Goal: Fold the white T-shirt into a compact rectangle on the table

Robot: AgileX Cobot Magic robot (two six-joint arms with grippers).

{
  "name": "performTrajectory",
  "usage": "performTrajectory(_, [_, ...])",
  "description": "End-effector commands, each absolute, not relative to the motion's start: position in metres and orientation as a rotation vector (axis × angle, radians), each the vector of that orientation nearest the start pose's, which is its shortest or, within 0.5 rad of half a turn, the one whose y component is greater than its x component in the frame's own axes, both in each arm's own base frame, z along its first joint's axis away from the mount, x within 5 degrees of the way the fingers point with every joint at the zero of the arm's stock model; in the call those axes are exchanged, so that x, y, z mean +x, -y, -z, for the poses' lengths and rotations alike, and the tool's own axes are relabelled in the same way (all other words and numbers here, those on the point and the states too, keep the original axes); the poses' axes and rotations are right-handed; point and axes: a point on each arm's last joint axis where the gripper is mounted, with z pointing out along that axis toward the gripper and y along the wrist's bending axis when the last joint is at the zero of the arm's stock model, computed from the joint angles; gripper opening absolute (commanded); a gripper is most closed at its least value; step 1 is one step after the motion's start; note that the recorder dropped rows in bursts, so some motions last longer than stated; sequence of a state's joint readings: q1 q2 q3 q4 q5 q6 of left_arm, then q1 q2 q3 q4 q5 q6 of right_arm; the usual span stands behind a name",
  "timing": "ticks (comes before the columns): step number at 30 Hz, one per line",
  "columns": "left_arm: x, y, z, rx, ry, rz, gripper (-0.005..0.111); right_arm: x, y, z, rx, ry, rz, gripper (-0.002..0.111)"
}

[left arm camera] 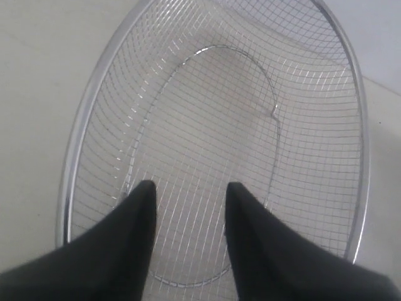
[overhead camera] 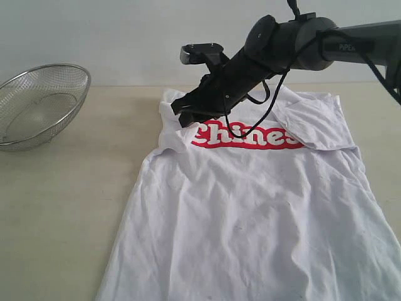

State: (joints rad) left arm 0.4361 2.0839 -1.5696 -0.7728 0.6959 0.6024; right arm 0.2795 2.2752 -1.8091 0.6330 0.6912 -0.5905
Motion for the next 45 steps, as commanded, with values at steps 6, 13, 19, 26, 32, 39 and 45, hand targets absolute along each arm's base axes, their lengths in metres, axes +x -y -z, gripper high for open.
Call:
performTrajectory(6, [0.427,-0.156,-0.196,-0.379,-2.433,0.392,0.036,0.472,-0.171,-0.178,-0.601,-2.441,-0.574,0.042])
performTrajectory(13, [0.429,-0.158,-0.194,-0.387,-2.426,0.379,0.036,0.472,-0.171,-0.178,-0.599,-2.441,-0.576,0.042])
performTrajectory(19, [0.432,-0.157,-0.175,-0.404,-2.455,0.393,0.036,0.472,-0.171,-0.178,-0.599,-2.441,-0.576,0.042])
performTrajectory(26, [0.432,-0.155,-0.161,-0.407,-2.498,0.433,0.036,0.472,-0.171,-0.178,-0.599,-2.441,-0.576,0.042])
performTrajectory(32, [0.434,-0.135,-0.16,-0.347,-2.548,0.523,0.028,0.474,-0.171,-0.179,-0.586,-2.425,-0.563,0.042])
performTrajectory(39, [0.441,-0.096,-0.157,-0.274,-2.578,0.59,0.008,0.476,-0.171,-0.18,-0.571,-2.413,-0.559,0.042])
performTrajectory(45, [0.444,-0.071,-0.151,-0.237,-2.595,0.61,0.004,0.476,-0.171,-0.18,-0.57,-2.412,-0.558,0.042])
